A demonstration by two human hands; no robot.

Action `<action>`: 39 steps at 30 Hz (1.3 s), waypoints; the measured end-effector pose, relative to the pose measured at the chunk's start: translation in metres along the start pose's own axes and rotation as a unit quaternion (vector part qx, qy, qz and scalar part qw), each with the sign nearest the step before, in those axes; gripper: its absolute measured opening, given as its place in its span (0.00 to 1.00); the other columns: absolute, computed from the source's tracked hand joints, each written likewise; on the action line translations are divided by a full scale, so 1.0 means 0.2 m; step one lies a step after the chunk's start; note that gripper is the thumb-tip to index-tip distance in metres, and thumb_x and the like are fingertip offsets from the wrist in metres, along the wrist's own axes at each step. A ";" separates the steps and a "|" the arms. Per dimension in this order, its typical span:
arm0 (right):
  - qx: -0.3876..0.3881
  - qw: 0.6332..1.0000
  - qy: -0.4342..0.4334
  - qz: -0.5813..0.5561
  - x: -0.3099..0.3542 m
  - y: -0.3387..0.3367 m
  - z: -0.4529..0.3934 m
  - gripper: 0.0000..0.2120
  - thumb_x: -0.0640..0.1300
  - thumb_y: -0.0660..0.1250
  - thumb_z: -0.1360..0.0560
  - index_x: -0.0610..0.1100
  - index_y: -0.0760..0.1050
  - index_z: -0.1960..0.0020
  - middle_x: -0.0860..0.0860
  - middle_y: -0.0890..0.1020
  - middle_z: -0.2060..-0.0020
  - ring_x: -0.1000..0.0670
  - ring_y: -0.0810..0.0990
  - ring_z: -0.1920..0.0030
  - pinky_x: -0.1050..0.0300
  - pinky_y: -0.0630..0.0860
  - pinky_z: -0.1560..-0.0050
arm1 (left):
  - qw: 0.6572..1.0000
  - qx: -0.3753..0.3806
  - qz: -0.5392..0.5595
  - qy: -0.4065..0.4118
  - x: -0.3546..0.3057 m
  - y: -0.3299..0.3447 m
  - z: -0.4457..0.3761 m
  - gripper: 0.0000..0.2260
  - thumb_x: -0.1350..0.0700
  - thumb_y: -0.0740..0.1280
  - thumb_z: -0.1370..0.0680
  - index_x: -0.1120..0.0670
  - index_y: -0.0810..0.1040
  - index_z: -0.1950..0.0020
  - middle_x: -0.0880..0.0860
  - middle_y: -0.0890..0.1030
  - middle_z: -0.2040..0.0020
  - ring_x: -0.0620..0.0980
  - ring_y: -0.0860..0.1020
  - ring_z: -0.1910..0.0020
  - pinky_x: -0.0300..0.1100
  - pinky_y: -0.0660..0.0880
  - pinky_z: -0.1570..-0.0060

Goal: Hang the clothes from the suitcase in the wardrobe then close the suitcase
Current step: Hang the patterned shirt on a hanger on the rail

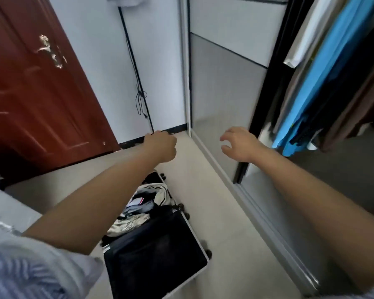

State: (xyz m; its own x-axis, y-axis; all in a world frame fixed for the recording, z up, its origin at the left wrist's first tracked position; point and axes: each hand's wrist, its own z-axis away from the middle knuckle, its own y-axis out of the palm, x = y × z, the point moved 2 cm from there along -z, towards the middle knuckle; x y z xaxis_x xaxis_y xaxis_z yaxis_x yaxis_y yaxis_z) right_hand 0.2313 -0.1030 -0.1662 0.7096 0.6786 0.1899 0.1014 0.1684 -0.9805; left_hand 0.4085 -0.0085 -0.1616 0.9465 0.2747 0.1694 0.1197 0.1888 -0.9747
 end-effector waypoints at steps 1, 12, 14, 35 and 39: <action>0.022 1.000 -0.001 -0.010 0.05 0.08 0.00 0.18 0.45 0.59 0.23 0.42 0.71 0.34 0.44 0.71 0.35 0.42 0.66 0.34 0.51 0.65 0.34 | 1.000 0.030 -0.002 -0.006 0.07 0.10 0.04 0.14 0.56 0.54 0.21 0.55 0.72 0.38 0.57 0.71 0.37 0.57 0.69 0.37 0.49 0.66 0.41; 0.189 0.976 0.001 -0.106 1.09 1.11 -0.19 0.14 0.42 0.58 0.23 0.39 0.76 0.42 0.40 0.76 0.44 0.42 0.73 0.40 0.54 0.70 0.41 | 0.975 0.216 0.028 -0.032 1.03 1.12 0.47 0.14 0.57 0.54 0.21 0.55 0.74 0.40 0.55 0.76 0.40 0.57 0.74 0.41 0.48 0.70 0.49; 0.217 0.967 0.010 -0.129 1.26 1.30 -0.17 0.13 0.42 0.57 0.23 0.39 0.77 0.45 0.41 0.77 0.46 0.42 0.74 0.43 0.53 0.71 0.45 | 0.972 0.228 0.047 -0.046 1.20 1.29 0.54 0.14 0.57 0.54 0.21 0.55 0.74 0.39 0.55 0.75 0.39 0.57 0.74 0.40 0.47 0.71 0.46; 0.427 0.871 0.168 -0.175 1.37 2.55 -0.13 0.13 0.40 0.55 0.22 0.39 0.75 0.44 0.43 0.79 0.44 0.45 0.76 0.44 0.59 0.71 0.49 | 0.899 0.351 0.210 -0.155 1.51 2.63 0.47 0.12 0.56 0.54 0.22 0.57 0.75 0.45 0.57 0.76 0.41 0.57 0.74 0.42 0.45 0.71 0.46; 0.422 0.868 0.197 -0.175 1.43 2.74 -0.28 0.13 0.40 0.55 0.22 0.38 0.76 0.45 0.43 0.79 0.46 0.45 0.77 0.45 0.57 0.72 0.47 | 0.906 0.355 0.205 -0.104 1.55 2.86 0.35 0.12 0.56 0.54 0.21 0.58 0.74 0.45 0.57 0.75 0.41 0.57 0.74 0.42 0.45 0.70 0.46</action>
State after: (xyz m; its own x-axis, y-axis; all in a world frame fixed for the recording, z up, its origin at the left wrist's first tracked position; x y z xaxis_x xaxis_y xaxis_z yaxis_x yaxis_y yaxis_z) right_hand 0.5293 0.1440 -0.6518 0.9380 0.2114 0.2747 -0.0695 0.8910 -0.4486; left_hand 0.7492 0.2508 -0.6558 0.7816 0.6174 -0.0891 -0.5223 0.5695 -0.6348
